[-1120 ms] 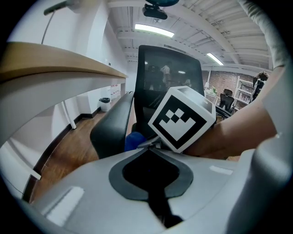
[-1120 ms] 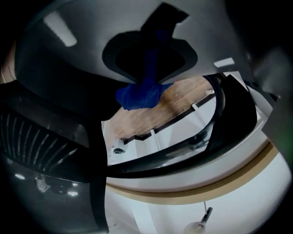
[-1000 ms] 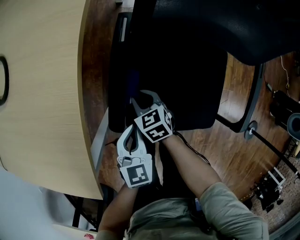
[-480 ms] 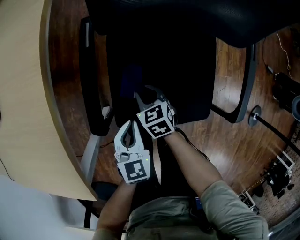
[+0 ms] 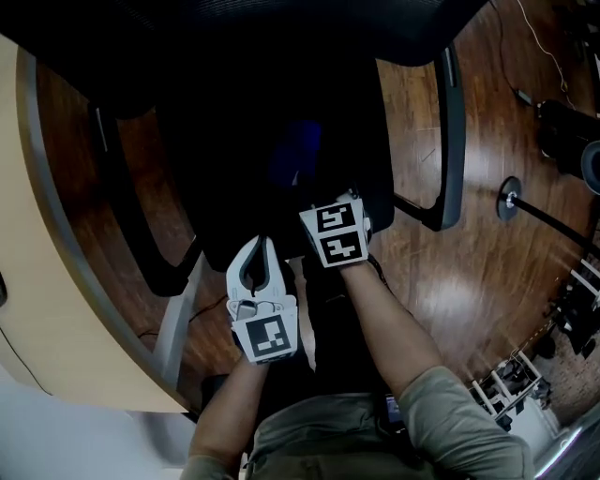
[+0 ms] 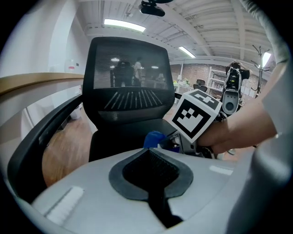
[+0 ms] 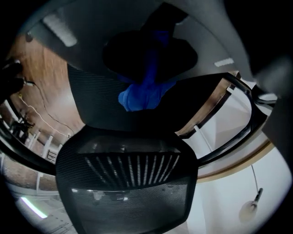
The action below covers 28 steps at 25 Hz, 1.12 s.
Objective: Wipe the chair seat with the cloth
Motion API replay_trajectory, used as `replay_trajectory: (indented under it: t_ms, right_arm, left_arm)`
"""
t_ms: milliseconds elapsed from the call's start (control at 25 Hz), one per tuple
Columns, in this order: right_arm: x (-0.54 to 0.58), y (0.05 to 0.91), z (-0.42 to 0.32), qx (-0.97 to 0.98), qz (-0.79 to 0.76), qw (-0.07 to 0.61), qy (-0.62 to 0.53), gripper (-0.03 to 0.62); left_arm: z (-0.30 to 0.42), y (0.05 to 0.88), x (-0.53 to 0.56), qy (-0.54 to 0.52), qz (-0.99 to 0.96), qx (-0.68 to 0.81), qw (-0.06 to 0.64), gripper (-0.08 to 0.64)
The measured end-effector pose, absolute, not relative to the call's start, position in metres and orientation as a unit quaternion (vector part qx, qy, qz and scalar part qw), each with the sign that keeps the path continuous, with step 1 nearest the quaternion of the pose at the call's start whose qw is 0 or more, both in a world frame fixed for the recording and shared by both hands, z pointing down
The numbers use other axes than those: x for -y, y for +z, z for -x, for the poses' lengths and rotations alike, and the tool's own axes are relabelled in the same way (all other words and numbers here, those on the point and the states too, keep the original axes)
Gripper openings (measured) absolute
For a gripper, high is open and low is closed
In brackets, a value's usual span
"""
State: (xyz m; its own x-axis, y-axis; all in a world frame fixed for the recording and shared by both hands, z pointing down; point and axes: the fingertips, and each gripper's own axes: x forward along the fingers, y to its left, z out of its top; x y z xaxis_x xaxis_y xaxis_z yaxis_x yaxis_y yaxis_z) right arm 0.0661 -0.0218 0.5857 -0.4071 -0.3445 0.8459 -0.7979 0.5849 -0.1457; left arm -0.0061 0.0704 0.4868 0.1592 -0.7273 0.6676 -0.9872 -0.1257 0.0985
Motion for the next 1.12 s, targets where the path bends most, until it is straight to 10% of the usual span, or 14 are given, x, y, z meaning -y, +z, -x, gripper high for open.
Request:
replay_trajectory:
  t_ms: [1120]
  right_arm:
    - [0.023,0.600,-0.258,0.631,-0.568,0.329,0.414,0.077]
  left_arm:
    - [-0.104,0.491,-0.025,0.257,-0.745,0.559,0.259,0.005]
